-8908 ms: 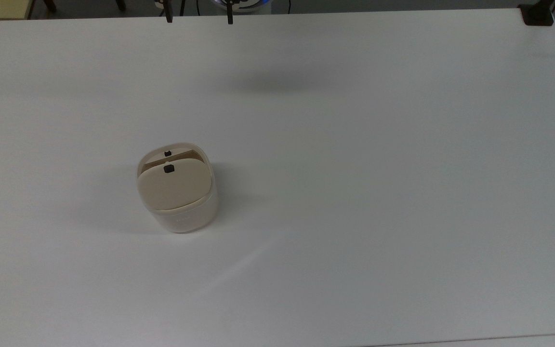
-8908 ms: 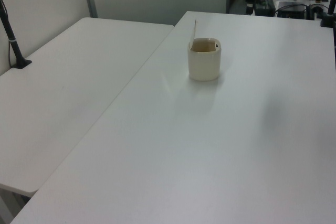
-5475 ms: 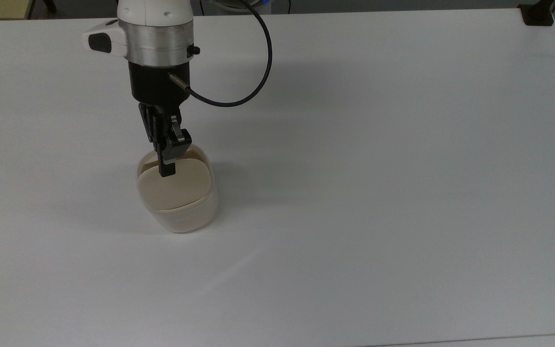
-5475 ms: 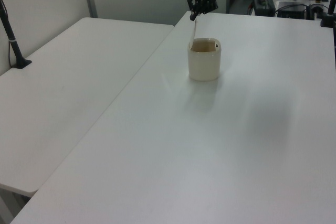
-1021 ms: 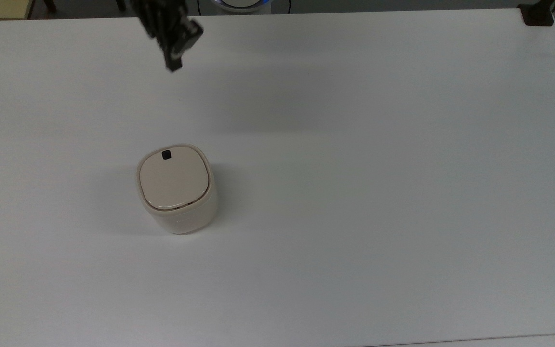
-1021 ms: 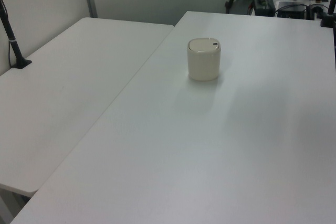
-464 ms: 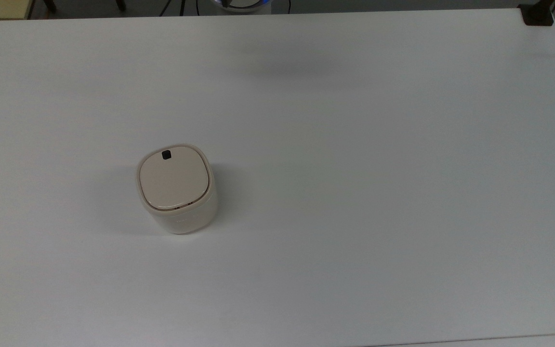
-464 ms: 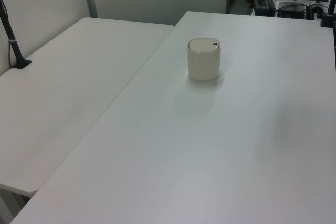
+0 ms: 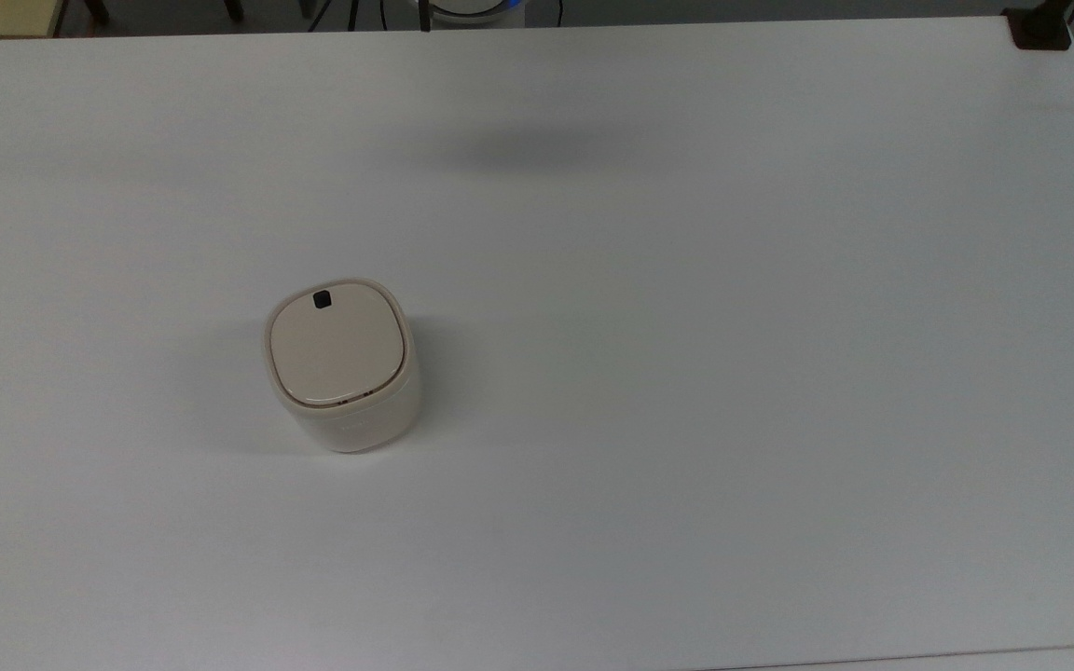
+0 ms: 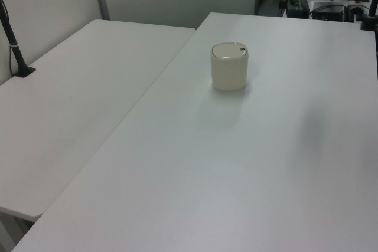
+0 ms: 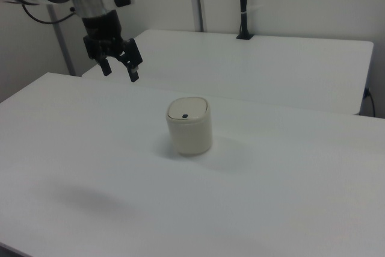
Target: Close the trash bin
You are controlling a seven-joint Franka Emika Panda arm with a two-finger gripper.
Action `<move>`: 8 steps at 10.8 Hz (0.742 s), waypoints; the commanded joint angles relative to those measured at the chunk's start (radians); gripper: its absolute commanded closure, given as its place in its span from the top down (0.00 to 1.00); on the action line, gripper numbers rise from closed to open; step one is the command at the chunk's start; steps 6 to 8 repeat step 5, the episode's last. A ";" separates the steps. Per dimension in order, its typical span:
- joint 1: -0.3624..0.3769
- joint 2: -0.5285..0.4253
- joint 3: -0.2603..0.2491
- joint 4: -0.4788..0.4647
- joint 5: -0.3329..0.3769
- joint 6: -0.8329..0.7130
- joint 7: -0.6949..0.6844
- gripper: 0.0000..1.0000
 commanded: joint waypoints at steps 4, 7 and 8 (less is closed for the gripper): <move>0.009 0.039 -0.011 0.039 0.002 -0.002 -0.029 1.00; 0.009 0.039 -0.011 0.039 0.003 -0.002 -0.035 1.00; 0.009 0.039 -0.011 0.039 0.003 -0.002 -0.035 1.00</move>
